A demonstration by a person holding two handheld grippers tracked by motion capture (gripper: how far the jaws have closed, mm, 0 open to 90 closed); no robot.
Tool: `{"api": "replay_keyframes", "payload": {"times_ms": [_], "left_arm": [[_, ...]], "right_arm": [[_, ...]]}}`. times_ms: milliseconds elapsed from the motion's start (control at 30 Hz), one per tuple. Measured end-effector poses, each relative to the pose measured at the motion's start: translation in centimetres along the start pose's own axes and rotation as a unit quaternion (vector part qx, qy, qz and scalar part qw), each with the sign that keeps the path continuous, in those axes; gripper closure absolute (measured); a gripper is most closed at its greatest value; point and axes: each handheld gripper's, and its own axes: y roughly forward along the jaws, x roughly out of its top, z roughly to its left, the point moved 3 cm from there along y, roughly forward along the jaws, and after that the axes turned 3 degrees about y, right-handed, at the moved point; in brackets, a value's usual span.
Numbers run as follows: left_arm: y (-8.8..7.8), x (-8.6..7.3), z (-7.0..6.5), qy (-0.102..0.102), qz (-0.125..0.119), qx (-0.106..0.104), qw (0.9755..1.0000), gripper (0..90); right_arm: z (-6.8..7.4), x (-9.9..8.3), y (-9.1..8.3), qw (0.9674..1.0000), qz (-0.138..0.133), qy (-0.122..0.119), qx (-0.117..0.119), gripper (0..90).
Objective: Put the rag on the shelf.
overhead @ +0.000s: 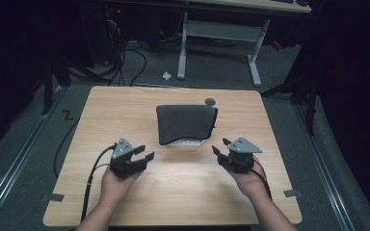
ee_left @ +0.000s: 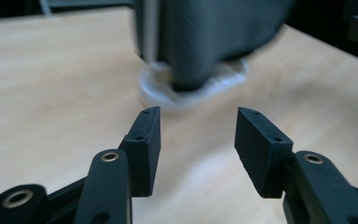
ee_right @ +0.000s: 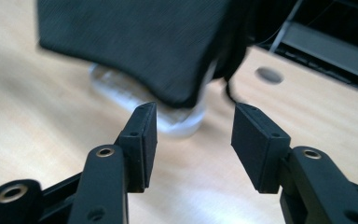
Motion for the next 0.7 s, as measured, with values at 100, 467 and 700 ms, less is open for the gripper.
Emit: {"api": "replay_keyframes", "payload": {"times_ms": [100,467,700], "left_arm": [[0.9,-2.2,-2.3,0.017,0.031,-0.02,0.9992,50.5],[2.2,-4.3,-5.9,0.038,0.075,-0.052,0.9951,48.4],[1.4,-4.1,-4.7,0.017,0.061,-0.043,0.9971,48.7]], "right_arm": [[1.7,-1.6,0.1,0.9997,0.012,0.013,0.015,49.9],[5.6,-6.6,-0.4,0.9985,0.05,-0.013,0.021,49.3],[5.3,-6.8,0.2,0.998,0.056,-0.004,0.028,48.5]]}}
